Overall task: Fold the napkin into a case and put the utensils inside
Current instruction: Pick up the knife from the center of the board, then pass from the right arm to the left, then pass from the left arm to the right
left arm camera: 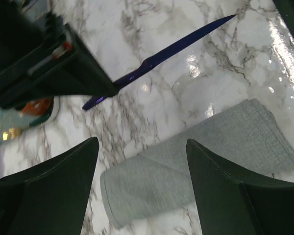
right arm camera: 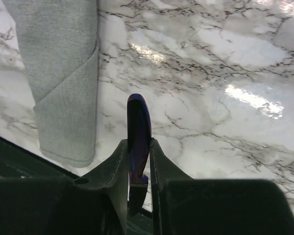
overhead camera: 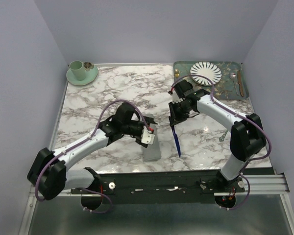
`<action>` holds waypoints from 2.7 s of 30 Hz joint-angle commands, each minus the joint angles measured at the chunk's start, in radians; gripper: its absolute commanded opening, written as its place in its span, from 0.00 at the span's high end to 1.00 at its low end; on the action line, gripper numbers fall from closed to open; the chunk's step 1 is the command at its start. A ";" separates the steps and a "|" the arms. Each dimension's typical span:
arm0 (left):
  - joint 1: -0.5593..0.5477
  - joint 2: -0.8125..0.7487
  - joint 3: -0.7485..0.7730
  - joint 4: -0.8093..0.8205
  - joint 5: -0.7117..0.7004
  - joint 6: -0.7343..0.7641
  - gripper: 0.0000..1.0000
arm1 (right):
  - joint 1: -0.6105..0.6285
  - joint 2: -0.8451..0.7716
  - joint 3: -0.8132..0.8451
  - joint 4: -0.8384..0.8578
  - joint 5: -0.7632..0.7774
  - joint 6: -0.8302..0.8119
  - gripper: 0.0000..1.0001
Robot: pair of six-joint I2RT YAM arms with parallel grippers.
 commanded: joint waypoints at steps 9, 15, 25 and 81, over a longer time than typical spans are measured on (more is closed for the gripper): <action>-0.245 0.336 0.237 -0.196 -0.012 0.682 0.19 | -0.028 -0.025 -0.023 0.003 -0.303 0.016 0.99; -0.298 0.403 0.269 -0.196 -0.065 0.729 0.26 | -0.028 -0.048 -0.044 0.014 -0.358 0.029 0.99; -0.337 0.468 0.274 -0.219 -0.118 0.888 0.67 | -0.028 -0.068 -0.070 0.019 -0.409 0.046 0.99; 0.218 0.219 0.331 1.014 -0.085 -1.934 1.00 | -0.001 -0.189 0.151 0.704 -0.700 0.123 0.50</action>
